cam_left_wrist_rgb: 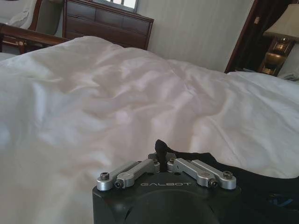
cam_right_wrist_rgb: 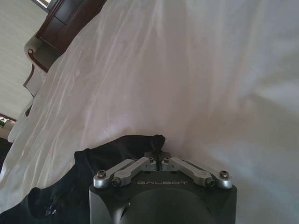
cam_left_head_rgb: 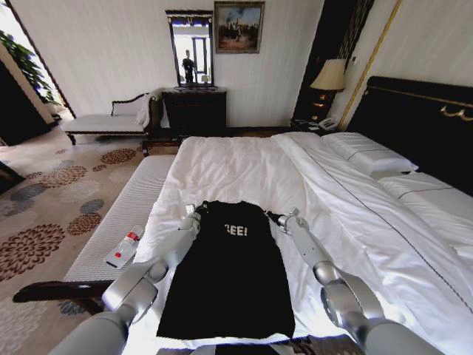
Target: Fold the clothes on the bed.
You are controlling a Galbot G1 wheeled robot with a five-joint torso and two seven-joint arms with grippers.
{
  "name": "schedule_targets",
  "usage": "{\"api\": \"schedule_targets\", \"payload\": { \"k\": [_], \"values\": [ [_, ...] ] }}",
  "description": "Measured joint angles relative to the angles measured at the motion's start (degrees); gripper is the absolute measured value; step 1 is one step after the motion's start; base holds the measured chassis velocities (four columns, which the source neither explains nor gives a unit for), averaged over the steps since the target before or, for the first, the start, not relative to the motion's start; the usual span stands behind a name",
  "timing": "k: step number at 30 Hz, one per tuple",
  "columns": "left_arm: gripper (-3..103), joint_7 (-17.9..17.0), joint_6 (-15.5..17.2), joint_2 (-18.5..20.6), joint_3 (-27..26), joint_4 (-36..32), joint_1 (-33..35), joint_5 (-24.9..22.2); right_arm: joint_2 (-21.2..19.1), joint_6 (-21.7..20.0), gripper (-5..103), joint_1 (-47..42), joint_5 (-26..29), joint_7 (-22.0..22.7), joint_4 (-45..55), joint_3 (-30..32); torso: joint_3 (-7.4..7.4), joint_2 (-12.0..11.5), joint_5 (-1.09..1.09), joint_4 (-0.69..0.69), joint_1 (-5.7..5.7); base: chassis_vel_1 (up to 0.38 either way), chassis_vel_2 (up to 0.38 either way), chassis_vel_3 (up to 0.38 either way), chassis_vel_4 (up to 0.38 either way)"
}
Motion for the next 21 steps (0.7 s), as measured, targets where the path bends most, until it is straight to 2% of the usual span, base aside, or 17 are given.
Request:
{"api": "schedule_targets", "payload": {
  "k": [2, 6, 9, 17, 20, 21],
  "values": [
    [1, -0.7, 0.3, 0.7, -0.6, -2.2, 0.1, -1.3, -1.7, -0.1, 0, -0.2, 1.9, 1.3, 3.6, -2.0, 0.0, 0.0, 0.0, -0.02, 0.0, 0.0, 0.0, 0.0, 0.0],
    [1, -1.0, 0.7, 0.7, -1.6, -1.7, -2.0, -2.9, -3.0, 1.0, 0, 1.4, 2.4, 2.9, 6.3, -4.8, 0.0, 0.0, 0.01, -0.03, -0.01, 0.0, 0.0, 0.0, 0.0],
    [1, -0.6, 0.8, -0.2, -2.3, 2.3, -6.1, -4.2, -3.3, 7.9, 0, 6.0, -1.2, 4.1, 5.3, -10.3, 0.0, 0.0, -0.01, 0.02, 0.0, 0.0, 0.0, 0.0, 0.0],
    [1, 1.6, 2.0, -2.6, -2.1, 10.3, -13.5, -5.7, -1.5, 11.0, 0, 14.1, -1.2, 4.6, -1.1, -13.8, 0.0, 0.0, 0.0, 0.02, 0.0, 0.0, 0.0, 0.0, 0.0],
    [1, 3.6, 1.4, -6.5, -6.0, 18.3, -19.7, -2.2, 0.4, 14.1, 0, 17.6, -2.4, 4.3, -6.3, -14.7, 0.0, 0.0, 0.0, -0.04, 0.0, 0.0, 0.0, 0.0, 0.0],
    [1, 4.0, 1.4, -6.8, -6.5, 18.9, -20.4, -1.9, 0.7, 15.1, 0, 17.9, -2.7, 4.3, -6.7, -15.0, -0.01, 0.0, 0.01, -0.04, 0.01, 0.0, 0.0, 0.0, 0.0]
  ]
}}
